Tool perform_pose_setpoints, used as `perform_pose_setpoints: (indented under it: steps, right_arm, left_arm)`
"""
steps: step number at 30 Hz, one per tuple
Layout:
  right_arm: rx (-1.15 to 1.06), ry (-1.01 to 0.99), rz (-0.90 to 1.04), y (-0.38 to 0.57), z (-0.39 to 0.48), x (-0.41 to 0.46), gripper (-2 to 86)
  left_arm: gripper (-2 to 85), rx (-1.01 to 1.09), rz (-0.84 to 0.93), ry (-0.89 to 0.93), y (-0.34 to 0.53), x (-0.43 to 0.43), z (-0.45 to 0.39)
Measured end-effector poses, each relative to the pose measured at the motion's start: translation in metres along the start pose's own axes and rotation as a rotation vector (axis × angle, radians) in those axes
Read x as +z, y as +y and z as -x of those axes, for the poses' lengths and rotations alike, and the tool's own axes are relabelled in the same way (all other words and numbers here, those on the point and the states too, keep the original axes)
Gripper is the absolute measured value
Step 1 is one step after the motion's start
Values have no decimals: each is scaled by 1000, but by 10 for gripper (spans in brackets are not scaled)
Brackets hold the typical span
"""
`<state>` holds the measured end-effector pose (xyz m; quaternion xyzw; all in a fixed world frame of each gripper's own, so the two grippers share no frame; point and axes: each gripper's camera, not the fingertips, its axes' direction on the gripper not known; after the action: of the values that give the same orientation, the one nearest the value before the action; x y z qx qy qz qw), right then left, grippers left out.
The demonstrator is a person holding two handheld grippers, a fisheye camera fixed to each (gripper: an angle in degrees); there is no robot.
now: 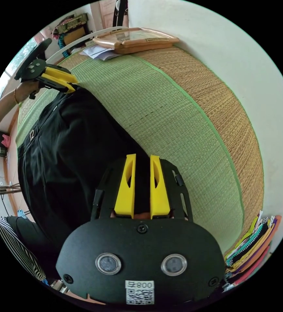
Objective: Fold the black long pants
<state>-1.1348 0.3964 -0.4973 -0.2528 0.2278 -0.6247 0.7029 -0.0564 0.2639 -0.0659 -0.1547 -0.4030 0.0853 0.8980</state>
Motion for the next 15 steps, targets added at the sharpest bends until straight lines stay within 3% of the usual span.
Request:
perform_pose_setpoints:
  steps: [7,15]
  right_arm:
    - [26,-34,44,28,-5,-23,17]
    - [114,-84,21,80,-7,-68,9]
  left_arm:
    - [33,46,90,-76,13,-12,-28]
    - [19,52,69,-105,48,-39,-50]
